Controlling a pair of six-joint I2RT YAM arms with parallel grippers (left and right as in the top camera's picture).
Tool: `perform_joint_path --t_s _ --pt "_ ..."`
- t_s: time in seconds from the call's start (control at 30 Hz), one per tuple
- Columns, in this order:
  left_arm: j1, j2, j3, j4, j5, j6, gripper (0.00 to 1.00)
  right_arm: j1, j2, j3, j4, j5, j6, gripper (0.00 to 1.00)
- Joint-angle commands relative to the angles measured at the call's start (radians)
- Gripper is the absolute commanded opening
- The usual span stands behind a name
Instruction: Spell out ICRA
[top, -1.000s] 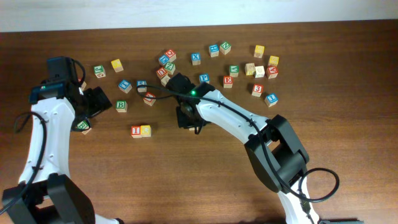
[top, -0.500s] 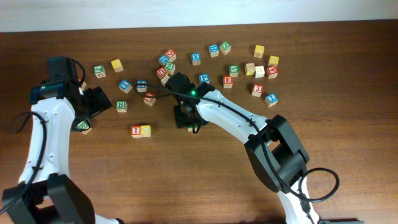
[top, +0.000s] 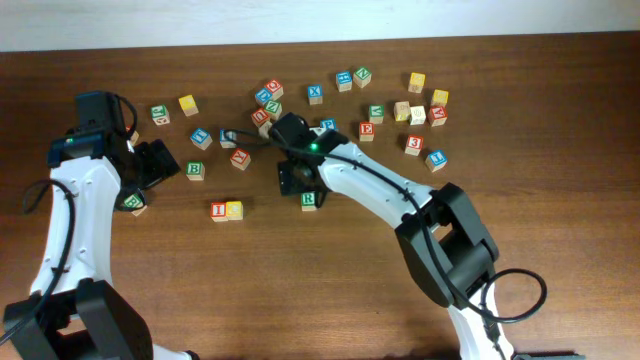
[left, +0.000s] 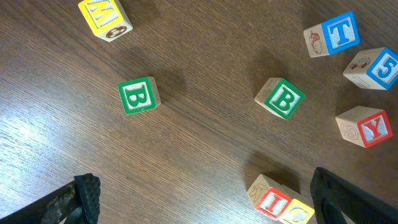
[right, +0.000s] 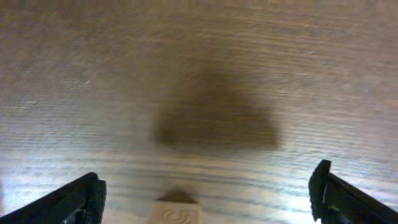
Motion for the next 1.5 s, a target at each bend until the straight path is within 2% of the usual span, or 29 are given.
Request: perform_joint_path --t_s 0.0,0.3,0.33,0.4,0.47,0.5,0.53,0.63,1.13,1.47 --pt "0.003 -0.003 0.003 -0.001 0.007 -0.006 0.99 -0.043 0.017 -0.011 -0.025 0.009 0.017 0.98" --pt "0.003 -0.003 0.003 -0.001 0.007 -0.006 0.99 -0.081 0.017 -0.011 -0.158 -0.033 0.016 0.98" --pt "0.003 -0.003 0.003 -0.001 0.007 -0.006 0.99 -0.08 0.017 -0.011 -0.169 -0.045 0.016 0.96" --pt "0.003 -0.003 0.003 -0.001 0.007 -0.006 0.99 -0.079 0.017 -0.011 -0.193 -0.077 0.016 0.67" --pt "0.003 -0.003 0.003 -0.001 0.007 -0.006 0.99 -0.079 0.017 -0.011 -0.203 -0.117 0.016 0.47" --pt "0.003 -0.003 0.003 -0.001 0.007 -0.006 0.99 -0.079 0.017 -0.011 -0.203 -0.14 0.016 0.4" --pt "0.003 -0.003 0.003 -0.001 0.007 -0.006 0.99 -0.079 0.017 -0.011 -0.203 -0.151 0.016 0.38" --pt "0.003 -0.003 0.003 -0.001 0.007 -0.006 0.99 -0.079 0.017 -0.011 -0.206 -0.16 0.016 0.34" --pt "0.003 -0.003 0.003 -0.001 0.007 -0.006 0.99 -0.024 0.017 -0.011 -0.175 -0.214 0.016 0.34" --pt "0.003 -0.003 0.003 -0.001 0.007 -0.006 0.99 -0.02 0.017 -0.011 -0.174 -0.156 0.016 0.34"
